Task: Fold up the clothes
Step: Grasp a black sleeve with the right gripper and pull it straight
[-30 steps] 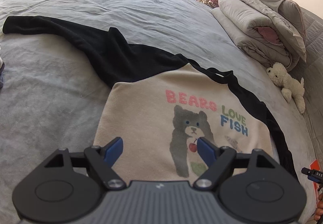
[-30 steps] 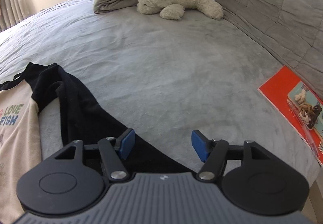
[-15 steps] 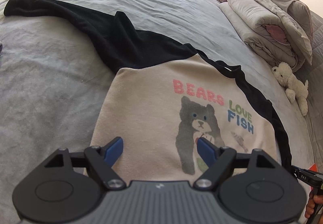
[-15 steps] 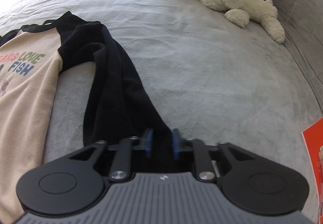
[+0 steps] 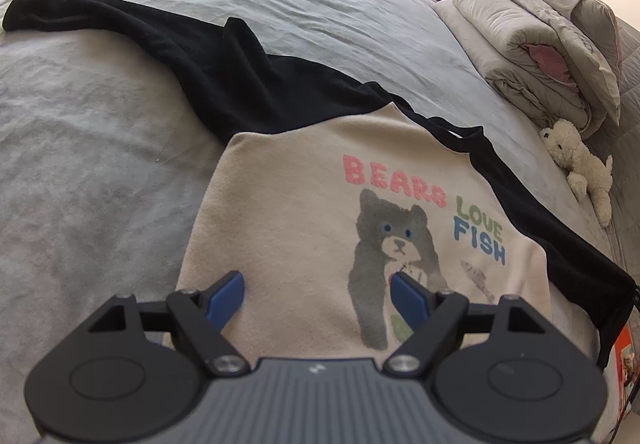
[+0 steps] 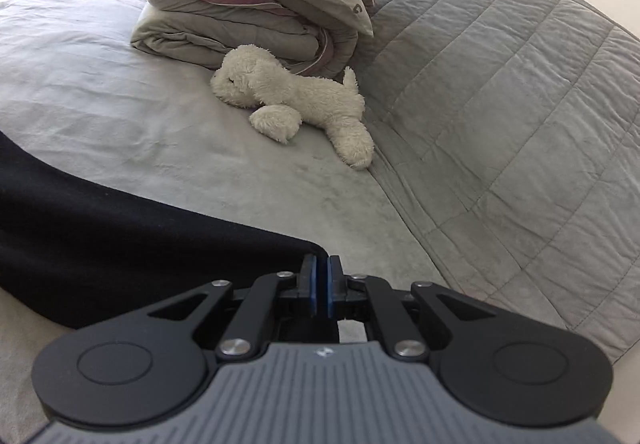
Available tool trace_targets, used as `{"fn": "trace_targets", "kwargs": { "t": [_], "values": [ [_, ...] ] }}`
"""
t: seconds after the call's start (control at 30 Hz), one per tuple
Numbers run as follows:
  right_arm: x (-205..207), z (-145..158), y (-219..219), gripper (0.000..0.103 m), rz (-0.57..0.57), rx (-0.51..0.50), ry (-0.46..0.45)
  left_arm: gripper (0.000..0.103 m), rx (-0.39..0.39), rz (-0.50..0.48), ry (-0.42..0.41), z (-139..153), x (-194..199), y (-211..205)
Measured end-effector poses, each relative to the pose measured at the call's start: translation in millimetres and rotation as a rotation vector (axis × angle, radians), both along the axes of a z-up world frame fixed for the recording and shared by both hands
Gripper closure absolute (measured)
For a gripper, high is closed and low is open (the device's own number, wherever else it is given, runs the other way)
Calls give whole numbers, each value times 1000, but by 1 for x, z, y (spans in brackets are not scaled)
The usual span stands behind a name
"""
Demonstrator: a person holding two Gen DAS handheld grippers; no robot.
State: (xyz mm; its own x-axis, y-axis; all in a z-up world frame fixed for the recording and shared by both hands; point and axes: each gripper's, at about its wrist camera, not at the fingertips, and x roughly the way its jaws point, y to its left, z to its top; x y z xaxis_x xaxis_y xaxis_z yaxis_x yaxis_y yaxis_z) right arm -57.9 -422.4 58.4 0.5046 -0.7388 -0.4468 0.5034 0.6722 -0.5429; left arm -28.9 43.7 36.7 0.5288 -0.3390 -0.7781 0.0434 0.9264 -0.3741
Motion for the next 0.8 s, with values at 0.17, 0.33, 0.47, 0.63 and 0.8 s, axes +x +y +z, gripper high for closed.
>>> {"fn": "trace_targets", "kwargs": {
  "t": [0.17, 0.33, 0.47, 0.63, 0.8],
  "values": [
    [18, 9, -1, 99, -15, -61, -69, 21, 26, -21, -8, -1, 2, -2],
    [35, 18, 5, 99, -27, -104, -109, 18, 36, -36, -11, -2, 4, -4],
    [61, -26, 0, 98, -43, -44, 43, 17, 43, -52, -17, -3, 4, -5],
    [59, -6, 23, 81, -18, 59, -57, 17, 17, -45, -9, -2, 6, 1],
    [44, 11, 52, 47, 148, 512, -164, 17, -5, -17, -1, -1, 7, 7]
  ]
}}
